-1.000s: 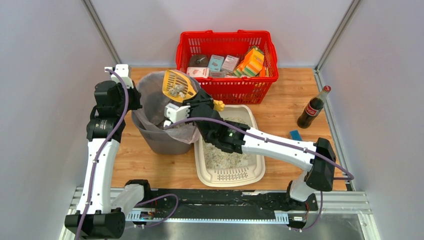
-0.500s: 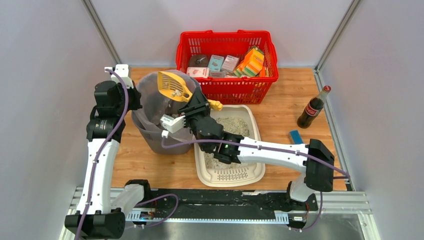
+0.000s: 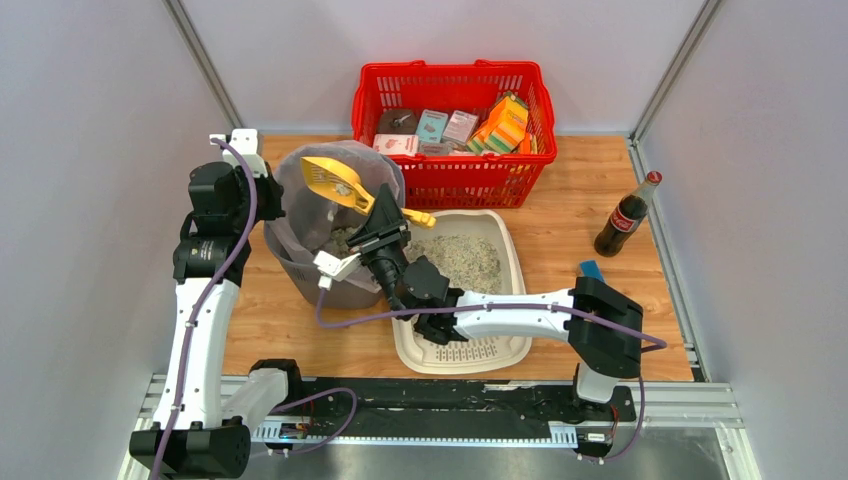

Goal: Clean the litter box

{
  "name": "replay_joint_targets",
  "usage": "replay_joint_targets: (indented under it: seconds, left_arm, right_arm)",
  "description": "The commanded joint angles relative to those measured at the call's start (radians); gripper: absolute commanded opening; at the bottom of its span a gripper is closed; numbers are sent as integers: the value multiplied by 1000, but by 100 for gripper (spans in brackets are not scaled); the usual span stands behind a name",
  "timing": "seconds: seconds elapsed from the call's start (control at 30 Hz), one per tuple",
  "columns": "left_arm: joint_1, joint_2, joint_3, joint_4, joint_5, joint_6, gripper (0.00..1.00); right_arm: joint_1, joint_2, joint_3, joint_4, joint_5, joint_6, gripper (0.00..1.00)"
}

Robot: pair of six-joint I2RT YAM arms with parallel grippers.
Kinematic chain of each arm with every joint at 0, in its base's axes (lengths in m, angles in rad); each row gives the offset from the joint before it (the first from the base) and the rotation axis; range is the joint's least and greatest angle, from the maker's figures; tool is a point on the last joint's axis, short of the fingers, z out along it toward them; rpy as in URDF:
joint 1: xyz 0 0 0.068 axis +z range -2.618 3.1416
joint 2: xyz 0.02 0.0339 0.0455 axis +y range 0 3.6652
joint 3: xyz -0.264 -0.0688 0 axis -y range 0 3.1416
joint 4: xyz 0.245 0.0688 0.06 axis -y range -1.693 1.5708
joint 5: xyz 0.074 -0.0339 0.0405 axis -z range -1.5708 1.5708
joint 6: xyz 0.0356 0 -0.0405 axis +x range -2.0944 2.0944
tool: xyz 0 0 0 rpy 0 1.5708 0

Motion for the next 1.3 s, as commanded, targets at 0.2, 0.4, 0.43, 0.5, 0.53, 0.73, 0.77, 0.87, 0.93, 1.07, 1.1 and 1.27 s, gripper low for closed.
replay_joint_targets:
  seconds: [0.2, 0.4, 0.43, 0.5, 0.53, 0.73, 0.77, 0.87, 0.93, 1.07, 1.1, 1.27]
  left_arm:
    - [-20, -8, -20, -75, 130, -41, 0]
    - [-20, -10, -21, -74, 137, -42, 0]
    - [-20, -9, -23, -72, 140, -44, 0]
    - [-20, -7, -23, -72, 140, -44, 0]
    - [-20, -7, -23, -71, 141, -44, 0]
    - [-20, -8, -21, -72, 146, -47, 0]
    - [-19, -7, -21, -72, 146, -47, 0]
    - [-20, -8, -21, -71, 147, -49, 0]
    - [-20, -8, -23, -71, 147, -49, 0]
    - [-20, -10, -23, -71, 149, -50, 0]
    - [-20, -10, -23, -71, 150, -49, 0]
    - [-20, -12, -24, -69, 152, -50, 0]
  right_arm:
    - [33, -108, 86, -71, 93, -57, 0]
    - [62, -180, 63, -169, 159, 17, 0]
    - [69, -195, 42, -190, 167, 29, 0]
    - [97, -208, 15, -249, 190, 66, 0]
    - [106, -215, 0, -266, 200, 80, 0]
    - [168, -222, -55, -520, 260, 330, 0]
    - [172, -215, -52, -633, 262, 385, 0]
    - [183, -199, -63, -655, 277, 430, 0]
    - [186, -195, -68, -648, 282, 416, 0]
    - [188, -212, -48, -626, 288, 396, 0]
    - [188, -221, -43, -605, 289, 360, 0]
    - [186, -235, -43, -404, 317, 182, 0]
